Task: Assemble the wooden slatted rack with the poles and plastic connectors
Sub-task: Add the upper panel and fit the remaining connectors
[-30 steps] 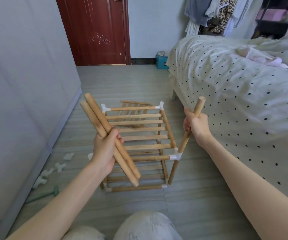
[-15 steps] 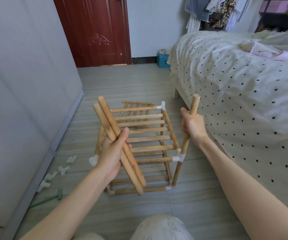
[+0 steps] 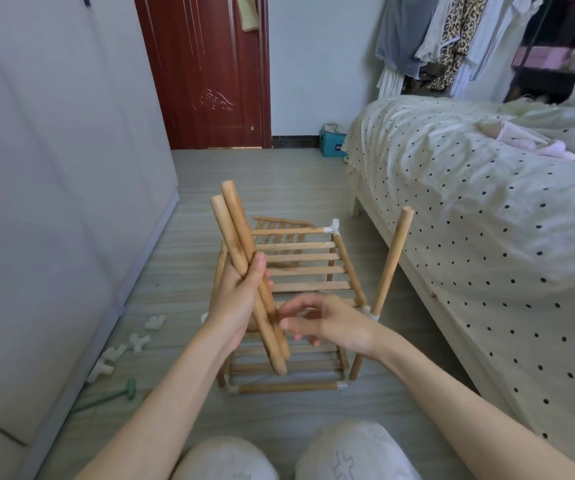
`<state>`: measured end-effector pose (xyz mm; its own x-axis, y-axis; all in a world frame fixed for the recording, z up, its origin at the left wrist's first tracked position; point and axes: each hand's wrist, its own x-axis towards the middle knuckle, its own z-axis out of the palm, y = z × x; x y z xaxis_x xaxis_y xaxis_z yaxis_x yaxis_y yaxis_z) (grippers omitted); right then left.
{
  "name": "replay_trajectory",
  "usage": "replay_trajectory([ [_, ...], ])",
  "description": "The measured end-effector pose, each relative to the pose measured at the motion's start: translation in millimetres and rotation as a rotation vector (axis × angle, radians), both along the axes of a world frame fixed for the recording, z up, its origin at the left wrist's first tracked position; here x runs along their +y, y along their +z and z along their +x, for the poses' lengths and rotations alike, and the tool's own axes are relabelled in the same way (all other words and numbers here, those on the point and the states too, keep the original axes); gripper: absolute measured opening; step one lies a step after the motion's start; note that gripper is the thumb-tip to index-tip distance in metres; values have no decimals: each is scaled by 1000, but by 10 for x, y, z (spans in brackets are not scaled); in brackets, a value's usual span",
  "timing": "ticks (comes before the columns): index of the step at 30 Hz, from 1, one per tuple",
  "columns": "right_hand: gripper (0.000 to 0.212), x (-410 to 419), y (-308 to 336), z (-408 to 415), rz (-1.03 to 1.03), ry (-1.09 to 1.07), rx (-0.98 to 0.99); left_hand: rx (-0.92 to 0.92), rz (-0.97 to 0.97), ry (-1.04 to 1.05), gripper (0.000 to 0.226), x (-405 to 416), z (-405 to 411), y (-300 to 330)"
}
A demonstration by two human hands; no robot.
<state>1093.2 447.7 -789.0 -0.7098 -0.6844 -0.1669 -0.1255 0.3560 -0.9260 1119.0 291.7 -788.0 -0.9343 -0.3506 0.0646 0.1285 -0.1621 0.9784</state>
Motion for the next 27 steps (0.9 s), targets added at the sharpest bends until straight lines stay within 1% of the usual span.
replay_trajectory([
  [2,13,-213,8,-14,-6,-39,121,2,54,4,10,-74,58,28],
  [4,20,-391,12,-31,26,-26,168,2,76,-3,14,-137,138,28],
  [5,19,-468,15,-32,40,5,155,3,40,8,17,-172,176,23],
  [7,11,-614,-9,-26,65,69,130,12,-81,55,24,-280,247,1],
  [9,15,-742,-53,-14,92,94,158,17,-168,119,22,-439,316,-54],
  [11,16,-841,-108,-51,88,46,177,-13,-197,280,19,-627,389,-151],
  [13,11,-931,-159,-158,18,-66,162,-25,-105,464,9,-789,459,-228],
  [14,10,-983,-183,-226,-22,-121,147,-21,-31,517,7,-844,483,-247],
  [15,11,-1045,-208,-301,-49,-161,130,-15,22,553,10,-889,490,-267],
  [17,11,-1191,-295,-429,-77,-197,102,-16,39,581,14,-958,496,-301],
  [18,8,-1269,-351,-481,-78,-206,102,-15,28,586,14,-992,494,-320],
  [20,6,-1413,-456,-554,-50,-199,138,-12,15,591,14,-1062,483,-368],
  [22,10,-1532,-540,-589,-15,-168,174,-17,23,617,16,-1132,474,-432],
  [27,14,-1687,-665,-643,49,-134,265,-28,52,666,20,-1215,425,-514],
])
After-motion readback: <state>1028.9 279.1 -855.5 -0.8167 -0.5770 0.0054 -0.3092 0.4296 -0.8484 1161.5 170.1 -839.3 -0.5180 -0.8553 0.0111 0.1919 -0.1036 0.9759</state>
